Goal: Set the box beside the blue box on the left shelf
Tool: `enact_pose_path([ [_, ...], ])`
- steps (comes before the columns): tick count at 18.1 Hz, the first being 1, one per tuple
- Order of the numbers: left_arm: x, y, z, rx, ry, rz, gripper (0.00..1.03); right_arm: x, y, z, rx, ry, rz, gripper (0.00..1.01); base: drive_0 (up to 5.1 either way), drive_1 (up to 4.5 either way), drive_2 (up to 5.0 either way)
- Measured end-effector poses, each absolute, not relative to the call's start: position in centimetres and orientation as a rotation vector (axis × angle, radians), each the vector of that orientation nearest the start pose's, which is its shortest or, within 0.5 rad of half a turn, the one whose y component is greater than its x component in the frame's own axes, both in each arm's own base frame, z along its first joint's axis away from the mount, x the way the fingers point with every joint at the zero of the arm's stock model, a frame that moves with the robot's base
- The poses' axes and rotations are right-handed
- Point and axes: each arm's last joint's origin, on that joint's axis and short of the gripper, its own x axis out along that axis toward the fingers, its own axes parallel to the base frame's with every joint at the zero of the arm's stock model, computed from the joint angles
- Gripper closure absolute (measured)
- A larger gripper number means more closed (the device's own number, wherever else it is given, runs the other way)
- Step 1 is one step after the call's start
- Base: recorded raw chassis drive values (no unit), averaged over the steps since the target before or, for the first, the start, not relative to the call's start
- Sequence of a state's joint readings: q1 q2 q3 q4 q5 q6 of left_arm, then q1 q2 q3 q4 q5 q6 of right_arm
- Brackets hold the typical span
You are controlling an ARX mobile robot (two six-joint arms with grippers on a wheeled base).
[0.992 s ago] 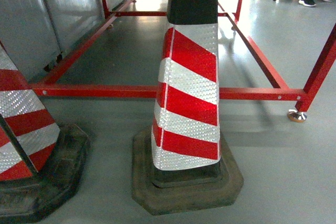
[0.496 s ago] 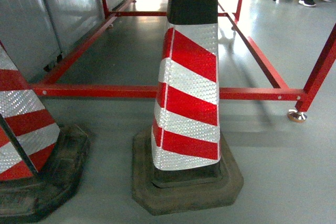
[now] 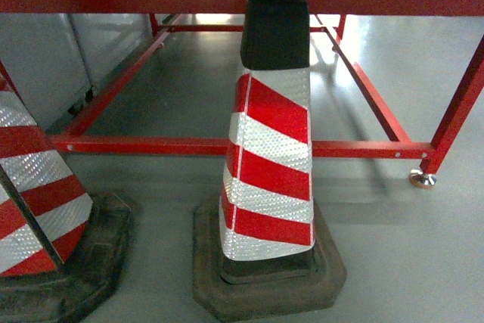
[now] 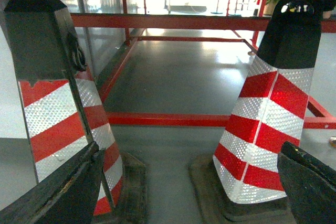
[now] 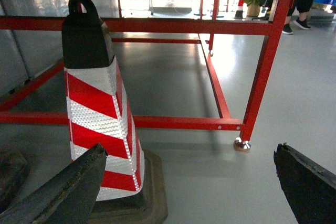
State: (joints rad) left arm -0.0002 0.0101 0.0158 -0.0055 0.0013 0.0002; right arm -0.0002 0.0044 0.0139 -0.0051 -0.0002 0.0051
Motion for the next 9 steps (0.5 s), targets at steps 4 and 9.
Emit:
enact_pose_path([
  [4,9.74,0.00,16.76,0.001,0.000,0.000,0.05,9.71,0.00,16.75,0.003,-0.005,0.000,0.03,0.0,0.00,0.0],
  [9,9.74,0.00,16.77,0.001,-0.001,-0.001,0.05,9.71,0.00,16.73,0.004,-0.004,-0.001,0.03,0.0,0.00,0.0],
])
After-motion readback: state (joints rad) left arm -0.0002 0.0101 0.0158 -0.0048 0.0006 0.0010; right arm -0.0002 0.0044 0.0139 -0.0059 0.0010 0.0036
